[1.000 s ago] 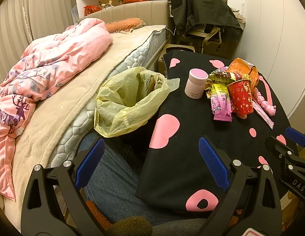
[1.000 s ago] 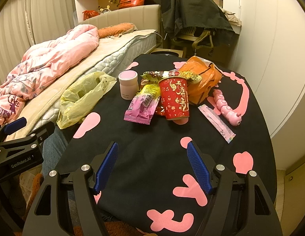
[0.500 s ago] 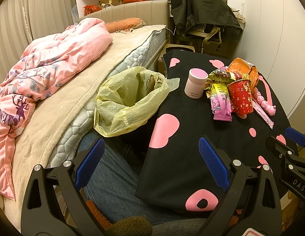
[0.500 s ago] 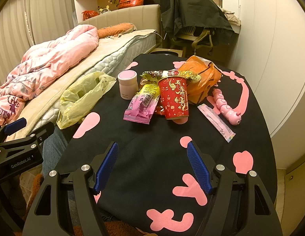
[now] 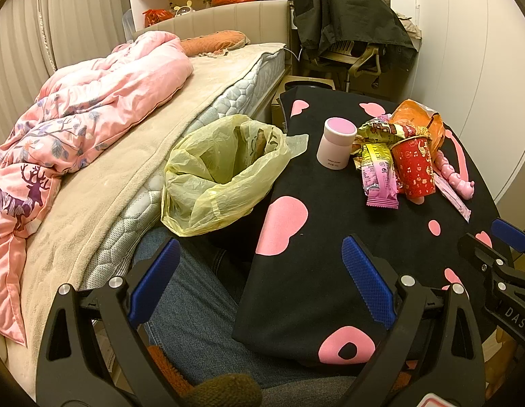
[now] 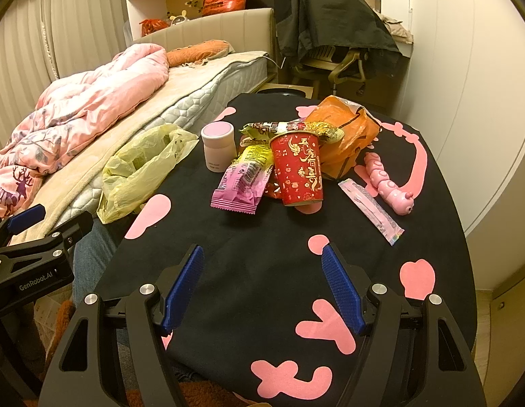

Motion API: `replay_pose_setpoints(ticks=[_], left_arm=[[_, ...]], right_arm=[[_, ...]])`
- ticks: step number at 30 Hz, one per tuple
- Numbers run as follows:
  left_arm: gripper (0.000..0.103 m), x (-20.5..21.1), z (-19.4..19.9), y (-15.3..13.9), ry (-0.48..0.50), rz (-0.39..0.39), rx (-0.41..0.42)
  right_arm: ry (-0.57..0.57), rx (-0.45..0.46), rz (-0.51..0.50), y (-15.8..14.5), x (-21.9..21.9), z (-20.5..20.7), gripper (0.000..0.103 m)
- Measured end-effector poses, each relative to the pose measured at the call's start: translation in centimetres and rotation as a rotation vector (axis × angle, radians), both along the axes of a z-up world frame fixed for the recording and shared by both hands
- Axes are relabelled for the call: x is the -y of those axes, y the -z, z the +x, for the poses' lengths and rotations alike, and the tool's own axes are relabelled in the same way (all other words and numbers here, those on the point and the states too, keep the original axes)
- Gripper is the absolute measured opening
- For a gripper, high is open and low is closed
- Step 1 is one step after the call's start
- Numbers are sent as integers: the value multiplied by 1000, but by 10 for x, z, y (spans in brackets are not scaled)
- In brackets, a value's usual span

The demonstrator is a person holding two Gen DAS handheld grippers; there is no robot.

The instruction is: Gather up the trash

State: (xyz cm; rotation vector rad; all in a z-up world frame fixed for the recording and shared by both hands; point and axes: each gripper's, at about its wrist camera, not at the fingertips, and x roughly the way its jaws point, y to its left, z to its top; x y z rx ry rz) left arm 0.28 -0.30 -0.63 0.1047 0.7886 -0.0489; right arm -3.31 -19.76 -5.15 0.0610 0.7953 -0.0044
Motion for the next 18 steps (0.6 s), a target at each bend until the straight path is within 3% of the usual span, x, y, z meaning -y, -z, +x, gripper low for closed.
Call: replay_pose_setpoints(ticks=[18], left_arm=[[92, 17, -2, 10, 31, 15, 1]], right_arm=[[67, 3, -11, -2, 21, -1, 68]])
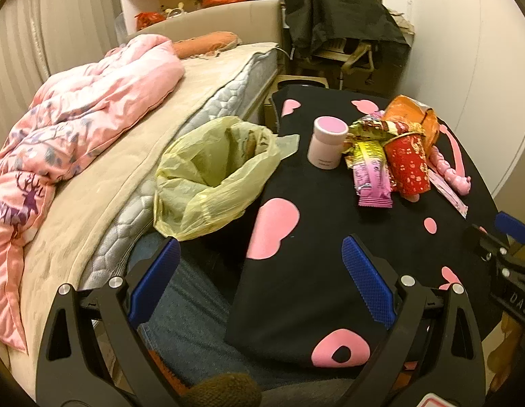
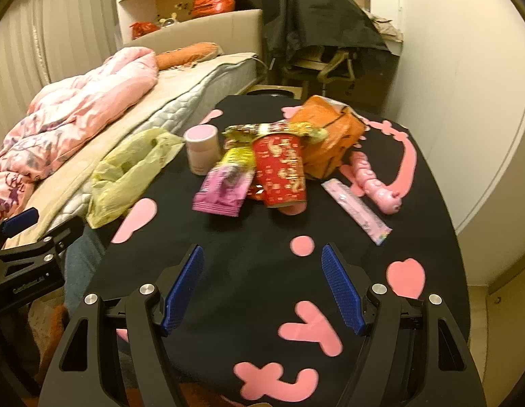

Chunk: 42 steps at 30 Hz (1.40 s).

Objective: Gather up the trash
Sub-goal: 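Grasp the white milk carton with the right gripper and lift it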

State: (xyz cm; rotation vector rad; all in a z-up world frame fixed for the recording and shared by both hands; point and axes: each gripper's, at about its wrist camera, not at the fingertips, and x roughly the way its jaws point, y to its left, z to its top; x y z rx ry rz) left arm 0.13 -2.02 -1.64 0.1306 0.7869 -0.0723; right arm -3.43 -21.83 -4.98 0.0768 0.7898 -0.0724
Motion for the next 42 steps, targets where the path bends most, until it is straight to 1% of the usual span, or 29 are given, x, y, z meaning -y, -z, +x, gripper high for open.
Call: replay_pose_setpoints(ticks=[4, 6, 10, 12, 15, 17, 19, 22, 23, 24, 26, 27, 30, 31, 32, 34, 35, 37, 39, 42], left_arm=[[92, 22, 7, 7, 59, 9, -7], [92, 26, 18, 5, 86, 10, -13], [92, 55, 38, 8, 238, -19, 10], [92, 76, 51, 8, 352, -48, 26], [92, 95, 72, 4, 420, -83, 54], [92, 107, 92, 1, 445, -102, 70], [94, 118, 116, 0, 468, -129, 45], [94, 138, 151, -7, 512, -142, 19], [94, 144, 160, -10, 520, -139, 22], [94, 148, 167, -12, 524, -134, 23], [94, 158, 186, -15, 529, -123, 19], [94, 161, 193, -17, 524, -123, 19], [94, 161, 210, -16, 503, -143, 8], [94, 161, 213, -14, 504, -144, -1], [94, 161, 217, -11, 507, -139, -8], [94, 162, 222, -5, 503, -112, -4], [94, 162, 225, -3, 500, -106, -2], [94, 159, 230, 0, 496, -119, -16], [94, 156, 236, 3, 489, -147, -36], [94, 153, 240, 5, 478, -185, -55]], right_arm=[[67, 11, -33, 0, 21, 3, 68], [109, 21, -58, 1, 35, 5, 68], [178, 72, -117, 2, 68, 15, 68], [194, 108, -144, 3, 85, 23, 68], [202, 112, -153, 7, 108, 39, 68], [194, 108, -153, 9, 123, 58, 68], [185, 113, -142, 6, 141, 83, 68], [159, 114, -70, -2, 172, 140, 68], [152, 107, -52, -2, 177, 156, 68], [149, 89, -20, -3, 187, 184, 68], [158, 56, 23, -3, 200, 223, 68], [168, 31, 64, 1, 207, 249, 68], [177, -37, 165, 16, 216, 306, 68], [179, -57, 185, 21, 217, 318, 68], [182, -90, 213, 29, 219, 336, 68], [202, -137, 229, 41, 219, 363, 68], [205, -153, 229, 45, 219, 368, 68], [198, -191, 237, 51, 219, 380, 68], [191, -243, 234, 59, 217, 390, 68], [178, -288, 200, 68, 212, 395, 68]])
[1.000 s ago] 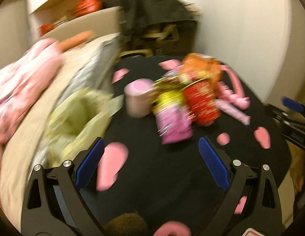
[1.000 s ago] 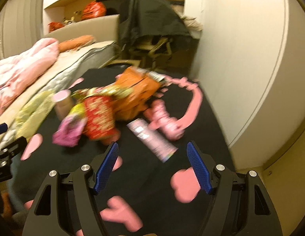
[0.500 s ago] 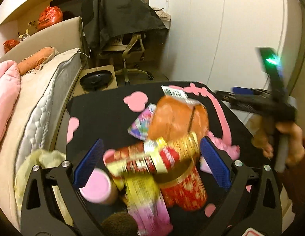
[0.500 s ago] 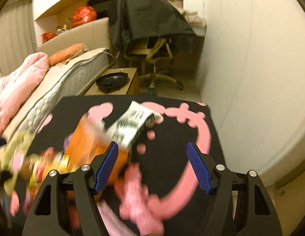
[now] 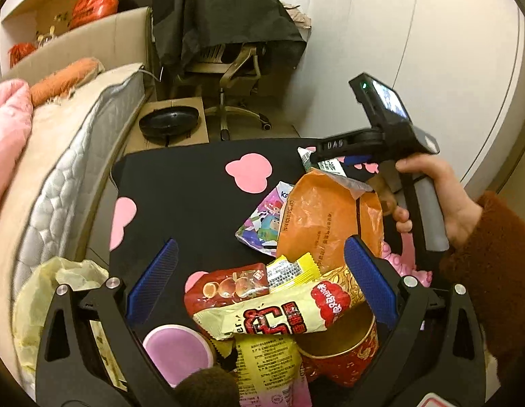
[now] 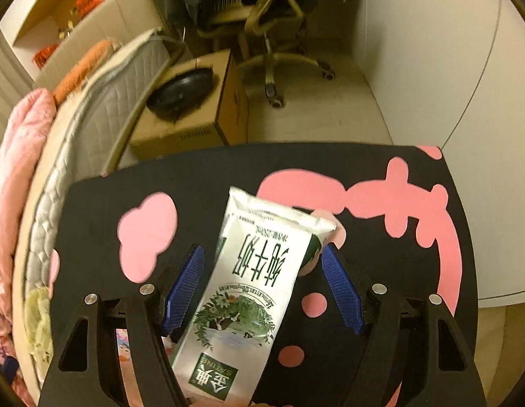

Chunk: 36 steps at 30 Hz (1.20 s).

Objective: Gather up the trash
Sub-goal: 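Grasp the white milk carton with the right gripper and lift it, then grasp the red paper cup with the left gripper while the right carries the carton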

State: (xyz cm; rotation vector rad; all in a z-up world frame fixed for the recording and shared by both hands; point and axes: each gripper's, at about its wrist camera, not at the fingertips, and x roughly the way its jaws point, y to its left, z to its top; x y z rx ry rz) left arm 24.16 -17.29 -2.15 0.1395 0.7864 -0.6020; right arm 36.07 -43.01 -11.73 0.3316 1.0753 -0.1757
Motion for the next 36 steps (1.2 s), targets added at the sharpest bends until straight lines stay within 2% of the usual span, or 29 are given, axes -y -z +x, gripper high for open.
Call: replay_pose_setpoints(ticks=[4, 5, 8, 13, 18, 21, 29, 32, 36], left_arm=[[94, -2, -5, 2, -3, -7, 3], [94, -2, -6, 3, -3, -6, 3], [93, -5, -12, 6, -2, -6, -7], [92, -12, -23, 12, 1, -21, -42], [89, -18, -43, 15, 7, -22, -65], [89, -22, -61, 17, 25, -26, -71], [88, -17, -83, 33, 3, -113, -186], [83, -4, -79, 43, -34, -109, -217], [77, 3, -68, 55, -91, -122, -272]], right_arm=[[-33, -35, 10, 11, -4, -8, 67], [-35, -27, 20, 11, -2, -11, 61], [-30, -4, -1, 6, 1, -29, 53], [-14, 100, -45, -27, 7, -68, 51], [26, 200, -180, -63, 6, -117, 50], [44, 247, -201, -78, 10, -147, 50], [77, 332, -176, -102, 16, -236, 49], [83, 348, -144, -106, 15, -264, 49], [58, 329, -93, -96, 3, -294, 49]])
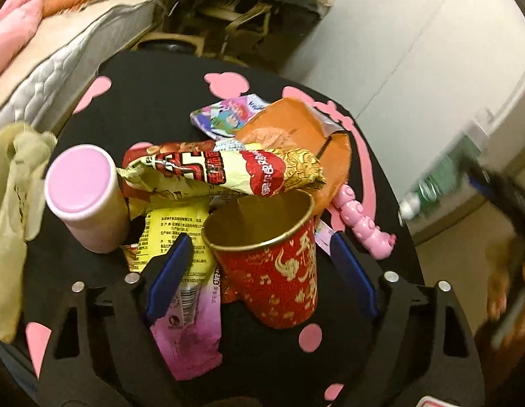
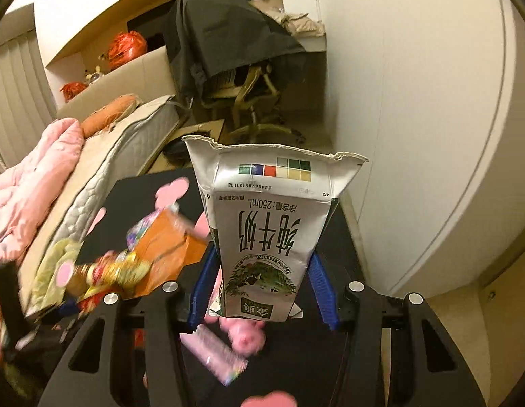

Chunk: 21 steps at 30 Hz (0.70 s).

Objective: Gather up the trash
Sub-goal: 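Grasp the red paper cup with the left gripper while the right carries the carton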

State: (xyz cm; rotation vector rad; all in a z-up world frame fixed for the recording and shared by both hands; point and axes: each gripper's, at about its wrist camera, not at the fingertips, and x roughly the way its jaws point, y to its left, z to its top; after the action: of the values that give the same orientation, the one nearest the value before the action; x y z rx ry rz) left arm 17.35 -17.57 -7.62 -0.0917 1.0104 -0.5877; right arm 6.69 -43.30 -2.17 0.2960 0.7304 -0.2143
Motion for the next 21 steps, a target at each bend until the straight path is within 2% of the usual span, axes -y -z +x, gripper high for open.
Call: replay_pose_setpoints(ticks=[3, 6, 17, 21], left_arm=[[62, 2, -1, 0, -5, 6, 1], [54, -3, -5, -6, 4, -5, 5], [54, -43, -48, -37, 47, -7, 100], [54, -62, -68, -47, 57, 10, 178]], right_arm=[[-18, -11, 0, 7, -13, -11, 49], [-38, 5, 3, 6, -25, -24, 49], [-105, 51, -79, -10, -76, -38, 49], [-154, 75, -82, -12, -99, -42, 49]])
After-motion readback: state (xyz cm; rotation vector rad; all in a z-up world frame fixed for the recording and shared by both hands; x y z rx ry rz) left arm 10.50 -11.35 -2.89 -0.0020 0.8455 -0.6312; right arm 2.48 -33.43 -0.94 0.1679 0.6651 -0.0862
